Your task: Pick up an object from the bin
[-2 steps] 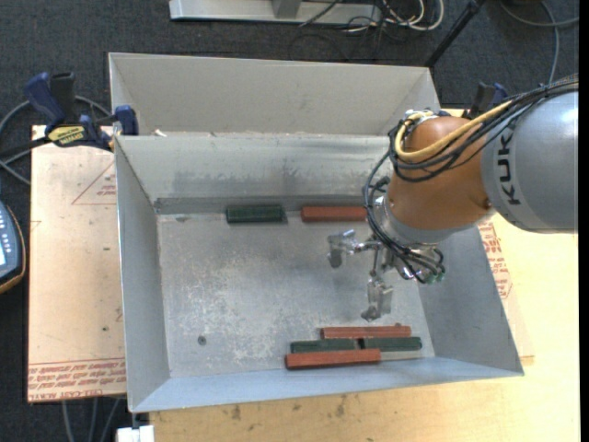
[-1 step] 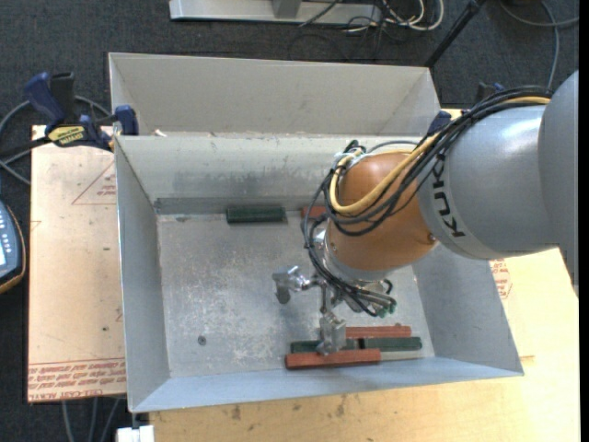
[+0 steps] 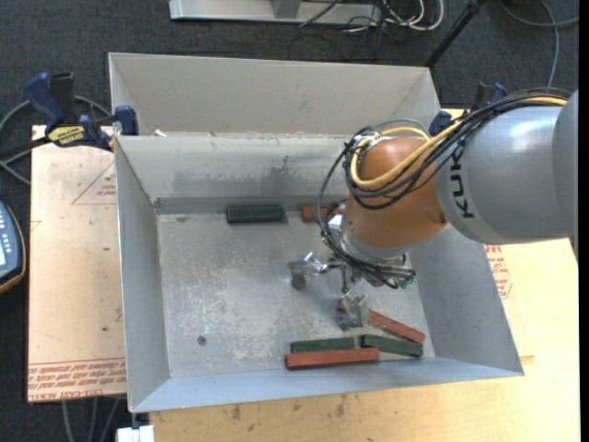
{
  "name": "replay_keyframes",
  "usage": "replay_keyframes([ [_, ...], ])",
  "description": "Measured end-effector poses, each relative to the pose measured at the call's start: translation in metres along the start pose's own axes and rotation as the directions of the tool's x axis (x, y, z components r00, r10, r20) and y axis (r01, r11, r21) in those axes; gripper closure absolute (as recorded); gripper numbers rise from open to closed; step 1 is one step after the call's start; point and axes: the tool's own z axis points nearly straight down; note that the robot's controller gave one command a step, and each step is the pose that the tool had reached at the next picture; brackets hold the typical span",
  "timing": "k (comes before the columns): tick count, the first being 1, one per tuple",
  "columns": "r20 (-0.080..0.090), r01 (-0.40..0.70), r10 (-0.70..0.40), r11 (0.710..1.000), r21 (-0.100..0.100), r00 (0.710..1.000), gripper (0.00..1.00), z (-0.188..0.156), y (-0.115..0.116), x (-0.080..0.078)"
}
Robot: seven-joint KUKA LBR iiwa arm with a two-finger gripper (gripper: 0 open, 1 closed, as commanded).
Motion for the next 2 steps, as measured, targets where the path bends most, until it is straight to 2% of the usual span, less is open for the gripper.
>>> replay_keyframes([
  [1, 0.004, 0.289, -0.289, 0.957, 0.007, 0.957, 0.0, -0.156, -0.062, 0.028],
  [2, -0.003, 0.303, -0.303, 0.953, -0.007, 0.953, 0.0, 0.003, -0.02, 0.029],
])
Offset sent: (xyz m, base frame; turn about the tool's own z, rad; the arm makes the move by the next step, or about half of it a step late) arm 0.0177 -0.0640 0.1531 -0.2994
